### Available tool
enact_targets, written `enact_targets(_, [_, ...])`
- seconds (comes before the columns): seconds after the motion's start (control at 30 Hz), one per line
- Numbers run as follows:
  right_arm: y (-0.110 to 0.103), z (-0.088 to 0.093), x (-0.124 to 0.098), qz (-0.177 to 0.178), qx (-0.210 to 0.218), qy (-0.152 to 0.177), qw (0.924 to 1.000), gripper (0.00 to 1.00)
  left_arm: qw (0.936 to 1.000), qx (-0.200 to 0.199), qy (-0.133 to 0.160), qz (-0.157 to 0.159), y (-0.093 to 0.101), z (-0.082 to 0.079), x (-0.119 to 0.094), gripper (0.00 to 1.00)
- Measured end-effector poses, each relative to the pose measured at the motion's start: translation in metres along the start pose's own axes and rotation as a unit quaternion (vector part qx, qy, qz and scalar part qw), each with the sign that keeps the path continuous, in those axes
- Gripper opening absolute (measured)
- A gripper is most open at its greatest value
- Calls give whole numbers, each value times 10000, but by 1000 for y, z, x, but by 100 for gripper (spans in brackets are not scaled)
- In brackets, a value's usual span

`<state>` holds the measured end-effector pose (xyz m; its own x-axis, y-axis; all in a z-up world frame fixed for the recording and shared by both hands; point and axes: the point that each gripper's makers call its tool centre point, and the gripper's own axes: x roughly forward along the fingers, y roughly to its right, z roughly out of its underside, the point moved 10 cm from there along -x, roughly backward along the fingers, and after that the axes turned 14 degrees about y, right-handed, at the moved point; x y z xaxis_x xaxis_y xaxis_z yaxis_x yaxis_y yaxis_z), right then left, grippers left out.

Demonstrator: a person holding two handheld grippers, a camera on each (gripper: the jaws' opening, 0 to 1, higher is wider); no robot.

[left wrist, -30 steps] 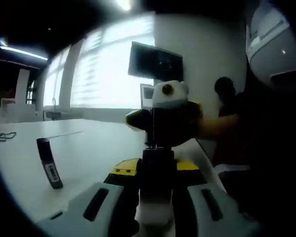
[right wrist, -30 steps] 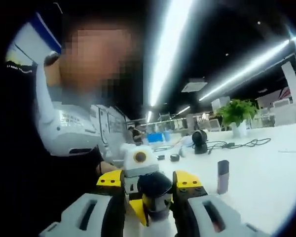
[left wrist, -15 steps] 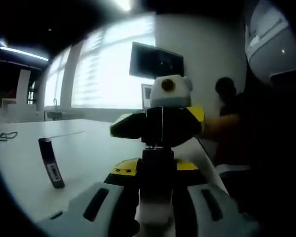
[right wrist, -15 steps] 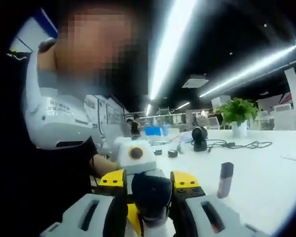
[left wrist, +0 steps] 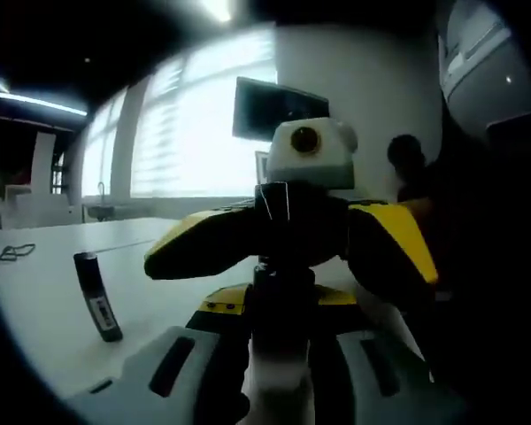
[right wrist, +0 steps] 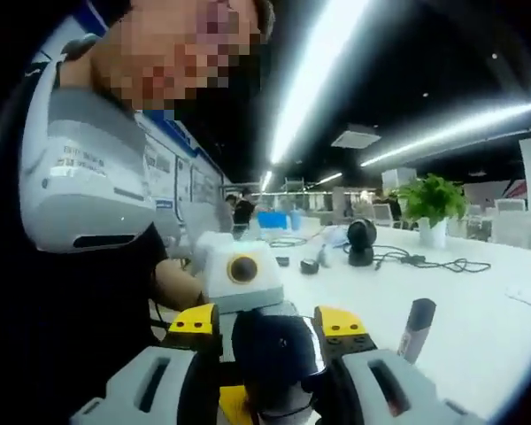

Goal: Pick up cosmetic bottle twist off cap place on table pick up cap screw tight cap place on table

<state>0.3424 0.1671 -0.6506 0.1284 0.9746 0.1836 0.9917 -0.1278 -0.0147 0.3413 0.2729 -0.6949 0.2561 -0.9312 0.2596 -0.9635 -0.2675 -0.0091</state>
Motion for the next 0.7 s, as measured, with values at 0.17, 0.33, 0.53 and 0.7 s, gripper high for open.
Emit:
enact_targets(0.17, [0, 2, 4, -86, -57, -75, 9999, 35, 10000, -64, 17, -10, -2, -2, -1, 15])
enact_targets(0.33, [0, 3, 3, -66, -33, -74, 9999, 35, 9996, -166, 235, -13, -1, -5, -1, 15])
enact_targets(0.53, [1, 1, 1, -52, -28, -61, 10000, 35, 9988, -228, 434, -21, -3, -9, -2, 16])
enact_targets(0.7, [2, 1, 0, -40, -22, -56, 10000, 34, 9988, -267, 400, -21, -3, -7, -2, 15])
